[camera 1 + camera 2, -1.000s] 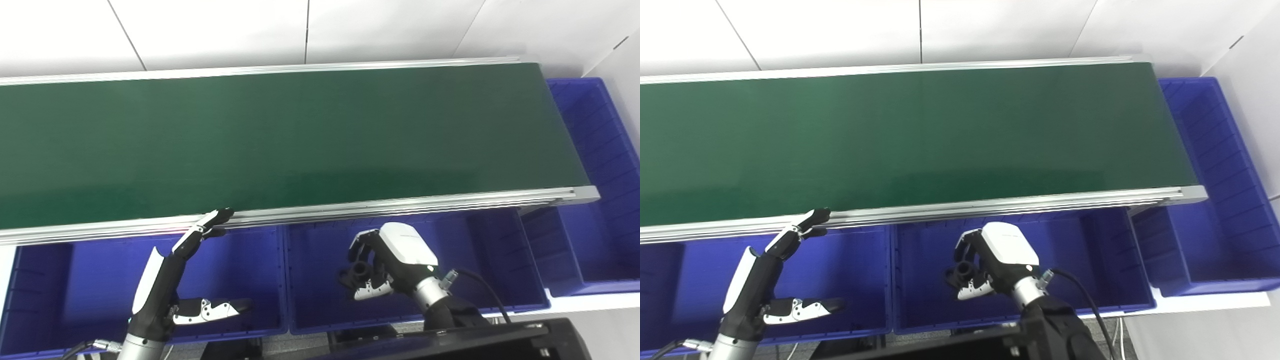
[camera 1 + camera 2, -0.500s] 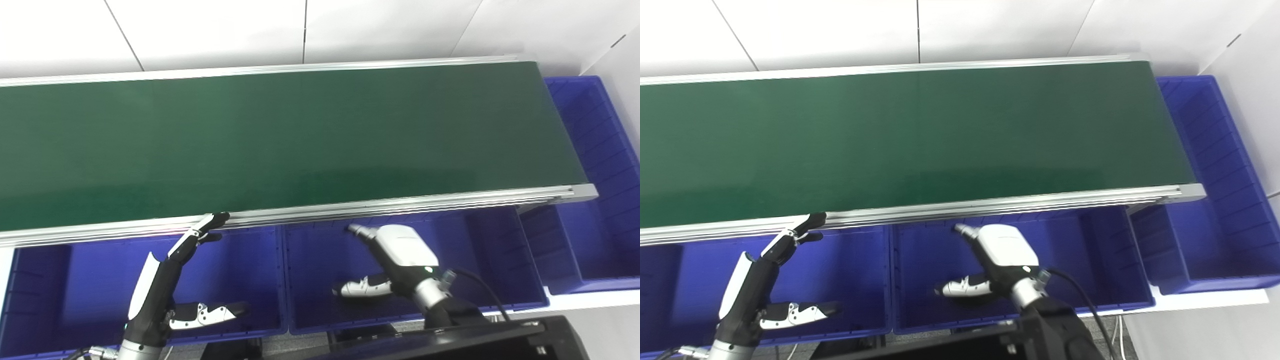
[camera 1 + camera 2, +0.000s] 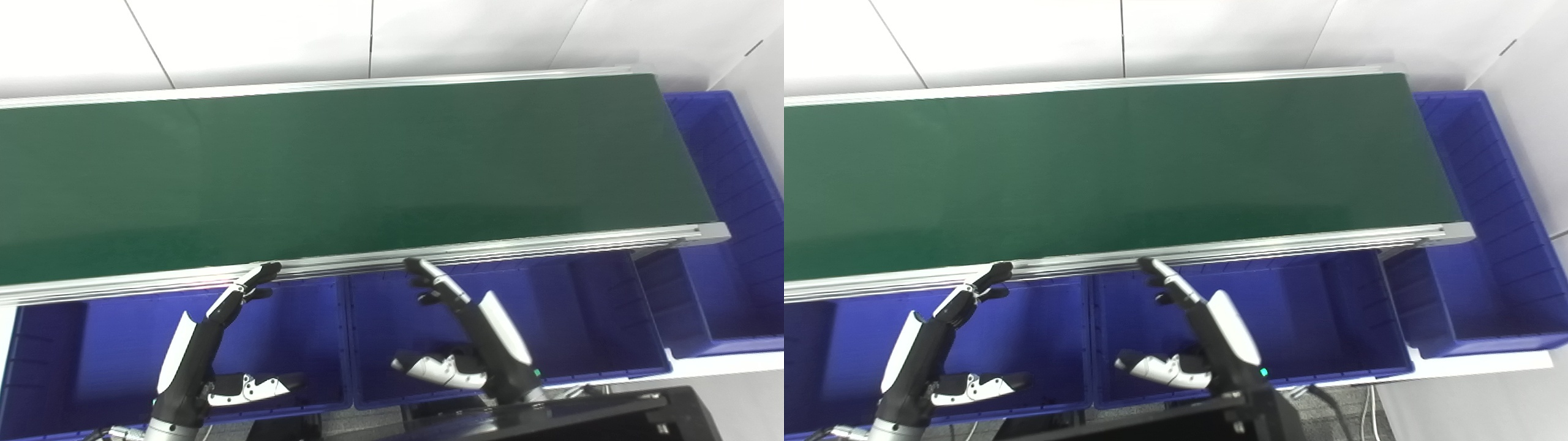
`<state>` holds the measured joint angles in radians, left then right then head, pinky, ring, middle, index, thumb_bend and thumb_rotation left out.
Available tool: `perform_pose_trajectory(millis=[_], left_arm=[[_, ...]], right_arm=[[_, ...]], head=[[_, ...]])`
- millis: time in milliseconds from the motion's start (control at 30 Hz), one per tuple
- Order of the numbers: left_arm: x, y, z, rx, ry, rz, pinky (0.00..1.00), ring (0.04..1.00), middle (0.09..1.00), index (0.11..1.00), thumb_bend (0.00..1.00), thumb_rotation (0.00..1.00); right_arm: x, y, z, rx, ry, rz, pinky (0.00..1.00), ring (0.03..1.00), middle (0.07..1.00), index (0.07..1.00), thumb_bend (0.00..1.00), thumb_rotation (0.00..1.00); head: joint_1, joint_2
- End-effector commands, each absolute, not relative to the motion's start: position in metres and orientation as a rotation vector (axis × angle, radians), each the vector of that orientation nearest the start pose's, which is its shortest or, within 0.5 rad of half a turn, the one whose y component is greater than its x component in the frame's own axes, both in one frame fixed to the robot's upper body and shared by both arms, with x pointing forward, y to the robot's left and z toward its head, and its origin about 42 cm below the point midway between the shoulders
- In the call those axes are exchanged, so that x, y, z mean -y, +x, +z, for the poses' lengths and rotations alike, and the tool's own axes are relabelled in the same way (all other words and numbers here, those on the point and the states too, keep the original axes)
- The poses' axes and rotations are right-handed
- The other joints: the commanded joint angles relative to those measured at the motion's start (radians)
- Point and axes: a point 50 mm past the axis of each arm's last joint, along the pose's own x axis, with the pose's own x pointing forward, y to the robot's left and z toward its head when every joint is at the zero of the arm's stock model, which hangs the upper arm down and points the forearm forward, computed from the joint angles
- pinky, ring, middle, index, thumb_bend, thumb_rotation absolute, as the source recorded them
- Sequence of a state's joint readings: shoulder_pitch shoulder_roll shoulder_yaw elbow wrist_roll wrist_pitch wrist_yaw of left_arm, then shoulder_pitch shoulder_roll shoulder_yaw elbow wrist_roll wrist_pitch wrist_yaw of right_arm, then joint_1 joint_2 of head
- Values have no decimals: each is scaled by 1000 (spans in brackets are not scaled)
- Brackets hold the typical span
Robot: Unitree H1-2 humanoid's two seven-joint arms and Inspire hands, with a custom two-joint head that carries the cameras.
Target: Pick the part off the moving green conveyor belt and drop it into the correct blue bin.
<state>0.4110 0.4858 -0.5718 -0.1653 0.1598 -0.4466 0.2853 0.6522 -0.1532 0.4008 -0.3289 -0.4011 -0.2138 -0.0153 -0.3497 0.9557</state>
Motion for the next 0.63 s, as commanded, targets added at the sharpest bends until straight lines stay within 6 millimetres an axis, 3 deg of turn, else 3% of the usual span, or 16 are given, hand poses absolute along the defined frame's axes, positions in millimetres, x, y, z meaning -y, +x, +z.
perform_pose_trajectory(millis=[0, 367, 600], left_arm=[[-230, 93, 77, 163, 277, -400, 743, 838, 884, 845, 618, 318], [-224, 84, 76, 149, 262, -395, 762, 845, 887, 844, 616, 277], [-225, 78, 71, 134, 281, -394, 798, 866, 894, 852, 627, 324]], right_arm=[[163, 54, 94, 4, -302, 347, 750, 846, 892, 914, 709, 563], [168, 51, 84, 15, -230, 330, 764, 848, 894, 914, 695, 526], [169, 49, 80, 25, -208, 295, 766, 852, 901, 926, 710, 503]], head=[[7, -9], [88, -55], [98, -93]])
